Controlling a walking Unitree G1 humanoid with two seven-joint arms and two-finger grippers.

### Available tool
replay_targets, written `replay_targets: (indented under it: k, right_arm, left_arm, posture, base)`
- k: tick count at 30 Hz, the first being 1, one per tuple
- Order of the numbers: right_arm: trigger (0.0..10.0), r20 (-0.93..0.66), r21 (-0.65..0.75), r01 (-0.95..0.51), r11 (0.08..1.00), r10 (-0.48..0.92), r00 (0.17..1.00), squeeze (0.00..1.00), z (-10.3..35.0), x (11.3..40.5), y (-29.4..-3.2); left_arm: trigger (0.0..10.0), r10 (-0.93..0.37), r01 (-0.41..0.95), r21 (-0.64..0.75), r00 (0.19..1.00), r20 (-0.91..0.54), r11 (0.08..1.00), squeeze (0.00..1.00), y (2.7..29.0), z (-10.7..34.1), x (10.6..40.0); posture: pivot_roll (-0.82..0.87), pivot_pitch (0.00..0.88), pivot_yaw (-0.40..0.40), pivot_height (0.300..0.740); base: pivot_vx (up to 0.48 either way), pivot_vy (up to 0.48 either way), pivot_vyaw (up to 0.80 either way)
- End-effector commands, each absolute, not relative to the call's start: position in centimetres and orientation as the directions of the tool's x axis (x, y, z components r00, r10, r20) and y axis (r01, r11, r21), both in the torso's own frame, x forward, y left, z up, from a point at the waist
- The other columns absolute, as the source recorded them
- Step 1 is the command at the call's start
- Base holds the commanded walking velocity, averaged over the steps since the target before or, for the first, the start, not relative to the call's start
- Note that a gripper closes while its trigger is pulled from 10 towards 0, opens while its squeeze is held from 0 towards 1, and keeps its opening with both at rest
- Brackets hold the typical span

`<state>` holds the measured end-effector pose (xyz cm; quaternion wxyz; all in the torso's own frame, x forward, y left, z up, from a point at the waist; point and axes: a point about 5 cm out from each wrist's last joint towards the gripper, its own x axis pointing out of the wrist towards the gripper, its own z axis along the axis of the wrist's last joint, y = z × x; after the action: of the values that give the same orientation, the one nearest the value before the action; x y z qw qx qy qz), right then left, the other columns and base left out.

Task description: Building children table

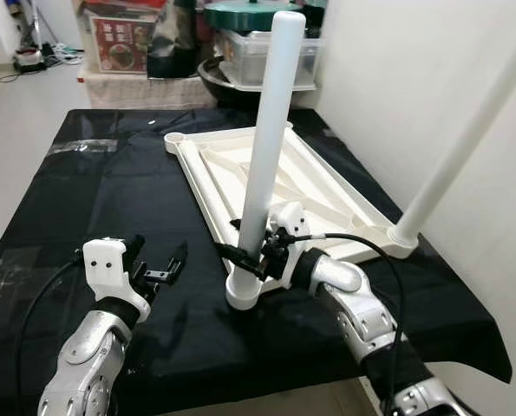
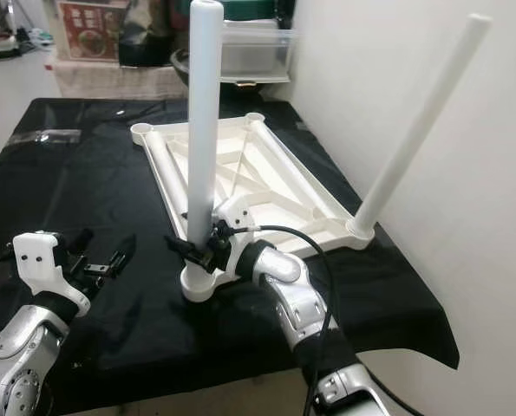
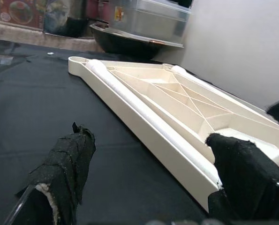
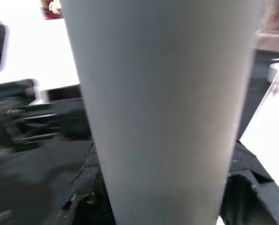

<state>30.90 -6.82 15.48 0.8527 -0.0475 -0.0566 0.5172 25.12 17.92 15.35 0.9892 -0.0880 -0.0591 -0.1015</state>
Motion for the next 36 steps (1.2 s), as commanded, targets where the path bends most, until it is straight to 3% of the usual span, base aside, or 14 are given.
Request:
replay_targets:
  k: [1, 4, 6, 7, 8, 9, 13, 16, 17, 22, 23, 25, 26, 36]
  right_arm:
    - [0.0, 0.020, -0.137, -0.916, 0.378, 0.925, 0.379, 0.00, 15.1, 30.0, -6.3]
    - [0.0, 0.017, -0.109, -0.929, 0.354, 0.935, 0.354, 0.00, 14.9, 29.5, -6.7]
    - [0.0, 0.007, -0.118, -0.878, 0.464, 0.885, 0.466, 0.00, 14.7, 30.2, -7.4]
    - [0.0, -0.016, -0.150, -0.715, 0.683, 0.721, 0.692, 0.00, 14.3, 32.0, -8.7]
    - [0.0, -0.088, -0.153, -0.314, 0.937, 0.304, 0.949, 0.00, 13.2, 34.1, -12.2]
    - [0.0, -0.121, -0.197, 0.011, 0.980, -0.035, 0.992, 0.00, 12.3, 34.4, -15.4]
    - [0.0, -0.160, -0.235, 0.244, 0.941, -0.285, 0.945, 0.00, 11.3, 33.5, -17.8]
    - [0.0, -0.174, -0.244, 0.190, 0.951, -0.235, 0.956, 0.00, 11.1, 33.1, -17.3]
    - [10.0, -0.184, -0.236, 0.134, 0.962, -0.180, 0.966, 0.00, 11.2, 33.3, -16.7]
    - [10.0, -0.136, -0.196, -0.009, 0.981, -0.018, 0.991, 0.00, 12.2, 33.8, -15.1]
    - [10.0, -0.107, -0.174, -0.059, 0.983, 0.041, 0.993, 0.47, 12.7, 34.0, -14.5]
    - [10.0, -0.107, -0.174, -0.059, 0.983, 0.041, 0.993, 0.47, 12.7, 34.0, -14.5]
    - [10.0, -0.086, -0.165, -0.079, 0.983, 0.066, 0.994, 1.00, 13.1, 34.0, -14.3]
    - [10.0, -0.036, -0.126, -0.065, 0.990, 0.061, 0.997, 1.00, 13.9, 34.7, -13.5]
  left_arm:
    - [10.0, -0.191, 0.212, -0.171, 0.973, 0.131, 0.962, 0.00, 17.8, 15.2, 25.1]
    - [10.0, -0.194, 0.215, -0.173, 0.972, 0.132, 0.961, 0.00, 17.7, 15.2, 25.0]
    - [10.0, -0.201, 0.222, -0.174, 0.971, 0.132, 0.959, 0.00, 17.6, 15.3, 25.1]
    - [10.0, -0.206, 0.228, -0.175, 0.969, 0.133, 0.958, 0.00, 17.5, 15.3, 25.1]
    - [10.0, -0.207, 0.229, -0.175, 0.969, 0.134, 0.958, 0.00, 17.3, 15.4, 25.1]
    - [10.0, -0.204, 0.226, -0.175, 0.969, 0.137, 0.958, 0.00, 17.3, 15.4, 25.1]
    - [10.0, -0.198, 0.221, -0.174, 0.970, 0.140, 0.960, 0.00, 17.4, 15.5, 25.0]
    - [10.0, -0.197, 0.221, -0.175, 0.970, 0.145, 0.960, 0.00, 17.4, 15.5, 25.0]
    - [10.0, -0.198, 0.223, -0.176, 0.969, 0.148, 0.959, 0.00, 17.4, 15.6, 25.0]
    - [10.0, -0.201, 0.227, -0.176, 0.968, 0.150, 0.958, 0.00, 17.5, 15.6, 25.1]
    - [10.0, -0.202, 0.227, -0.176, 0.968, 0.150, 0.958, 0.00, 17.5, 15.6, 25.1]
    - [10.0, -0.202, 0.227, -0.176, 0.968, 0.150, 0.958, 0.00, 17.5, 15.6, 25.1]
    - [10.0, -0.202, 0.227, -0.176, 0.968, 0.150, 0.958, 0.00, 17.5, 15.6, 25.2]
    - [10.0, -0.189, 0.215, -0.175, 0.970, 0.152, 0.961, 0.00, 17.6, 15.6, 25.1]
  posture:
    - [0.11, 0.000, -0.109, 0.740]
    - [0.10, 0.000, -0.104, 0.740]
    - [0.09, 0.000, -0.097, 0.740]
    - [0.09, 0.000, -0.096, 0.740]
    - [0.09, 0.000, -0.102, 0.740]
    - [0.10, 0.000, -0.107, 0.740]
    - [0.09, 0.000, -0.101, 0.740]
    - [0.09, 0.000, -0.100, 0.740]
    - [0.08, 0.000, -0.096, 0.740]
    - [0.08, 0.000, -0.097, 0.740]
    - [0.08, 0.000, -0.100, 0.740]
    - [0.08, 0.000, -0.100, 0.740]
    - [0.09, 0.000, -0.102, 0.740]
    - [0.09, 0.000, -0.109, 0.740]
  base:
    - [0.000, 0.000, 0.00]
    - [0.000, 0.000, 0.00]
    - [0.000, 0.000, 0.00]
    - [0.000, 0.000, 0.00]
    - [0.000, 0.000, 0.00]
    - [0.000, 0.000, 0.00]
    - [0.000, 0.000, 0.00]
    - [0.000, 0.000, 0.00]
    - [0.000, 0.000, 0.00]
    - [0.000, 0.000, 0.00]
    - [0.000, 0.000, 0.00]
    - [0.000, 0.000, 0.00]
    - [0.000, 0.000, 0.00]
    - [0.000, 0.000, 0.00]
